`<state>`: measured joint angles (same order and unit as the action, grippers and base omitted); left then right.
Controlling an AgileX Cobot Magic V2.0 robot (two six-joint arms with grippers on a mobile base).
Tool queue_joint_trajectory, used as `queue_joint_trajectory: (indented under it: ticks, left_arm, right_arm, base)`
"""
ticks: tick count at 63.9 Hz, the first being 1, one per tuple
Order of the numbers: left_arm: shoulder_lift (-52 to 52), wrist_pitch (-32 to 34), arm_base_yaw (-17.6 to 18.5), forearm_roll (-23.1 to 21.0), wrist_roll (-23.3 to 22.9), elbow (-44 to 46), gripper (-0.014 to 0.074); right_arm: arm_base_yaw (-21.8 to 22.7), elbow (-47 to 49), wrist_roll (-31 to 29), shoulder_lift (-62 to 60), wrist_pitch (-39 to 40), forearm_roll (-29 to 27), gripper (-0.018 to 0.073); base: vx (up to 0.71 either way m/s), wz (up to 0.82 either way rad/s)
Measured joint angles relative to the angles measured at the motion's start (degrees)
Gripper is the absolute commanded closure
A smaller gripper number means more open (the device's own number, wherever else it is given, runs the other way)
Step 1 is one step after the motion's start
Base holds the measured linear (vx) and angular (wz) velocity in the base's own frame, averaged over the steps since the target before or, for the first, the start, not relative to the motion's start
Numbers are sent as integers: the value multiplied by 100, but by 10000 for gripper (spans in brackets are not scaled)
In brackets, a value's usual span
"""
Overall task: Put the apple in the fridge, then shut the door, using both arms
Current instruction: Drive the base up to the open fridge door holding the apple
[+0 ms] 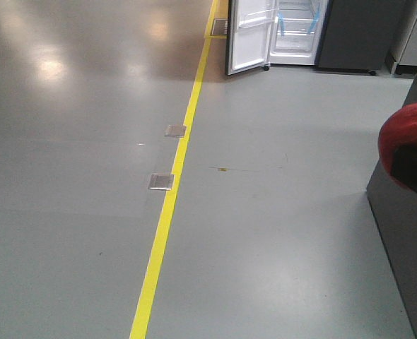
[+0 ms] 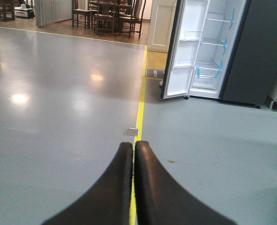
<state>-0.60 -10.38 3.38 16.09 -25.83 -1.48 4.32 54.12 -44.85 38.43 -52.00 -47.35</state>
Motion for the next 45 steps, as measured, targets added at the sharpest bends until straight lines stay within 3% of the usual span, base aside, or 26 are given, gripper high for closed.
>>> queue_joint_trajectory:
  ticks: [45]
  left_arm:
    - [0,0,0,0,0,0,603]
  right_arm:
    - [0,0,0,0,0,0,566]
  base:
    - [22,-13]
